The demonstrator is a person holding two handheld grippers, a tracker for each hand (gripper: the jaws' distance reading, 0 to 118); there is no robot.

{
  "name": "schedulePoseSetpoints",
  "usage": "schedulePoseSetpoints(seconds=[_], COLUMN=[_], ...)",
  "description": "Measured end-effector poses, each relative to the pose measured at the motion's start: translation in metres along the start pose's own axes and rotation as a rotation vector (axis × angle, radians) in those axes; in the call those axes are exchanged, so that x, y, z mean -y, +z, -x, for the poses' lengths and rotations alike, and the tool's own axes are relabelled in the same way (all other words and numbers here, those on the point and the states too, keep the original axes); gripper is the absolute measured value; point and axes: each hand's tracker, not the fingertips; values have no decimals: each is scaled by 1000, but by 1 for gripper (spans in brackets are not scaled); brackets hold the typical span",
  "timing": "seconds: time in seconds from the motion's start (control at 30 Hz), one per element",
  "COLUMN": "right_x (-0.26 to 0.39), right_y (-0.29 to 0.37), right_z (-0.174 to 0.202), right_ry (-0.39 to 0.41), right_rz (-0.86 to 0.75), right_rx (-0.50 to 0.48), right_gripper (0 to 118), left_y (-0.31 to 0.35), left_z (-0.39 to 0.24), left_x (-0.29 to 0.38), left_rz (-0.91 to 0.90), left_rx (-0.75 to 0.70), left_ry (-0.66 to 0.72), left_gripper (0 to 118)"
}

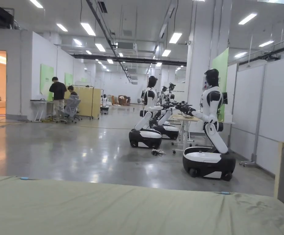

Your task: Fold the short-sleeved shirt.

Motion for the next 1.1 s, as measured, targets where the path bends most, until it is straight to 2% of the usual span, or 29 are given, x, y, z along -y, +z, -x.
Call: schedulePoseSetpoints(seconds=[0.27,0.47,0.83,0.87,0.9,0.93,1.0,1.03,1.07,1.1], right_x=[9,6,1,-1,-3,-5,-7,-9,-11,-13], right_y=[-1,0,1,1,1,0,3,3,4,4], right_z=[4,7,12,13,13,14,15,14,14,14], right_ry=[8,1,5,7,7,9,13,5,-7,-13], right_rz=[1,-2,-14,-16,-14,-10,-33,-39,-45,-47], right_rx=[11,15,4,4,3,12,15,0,-4,-5], right_gripper=[0,0,0,0,6,28,59,83,100,110], left_y=[13,14,12,13,13,14,14,13,13,14], left_z=[-7,2,1,1,2,3,2,1,0,-1], left_x=[1,-4,-6,-4,-3,-4,-5,-5,-5,-5], left_rz=[6,3,8,8,1,-5,-1,1,1,-4], left_rx=[-14,20,14,14,28,37,37,40,37,31], left_ry=[-9,86,70,69,75,83,87,86,80,73], left_gripper=[0,0,0,5,18,38,72,77,77,77])
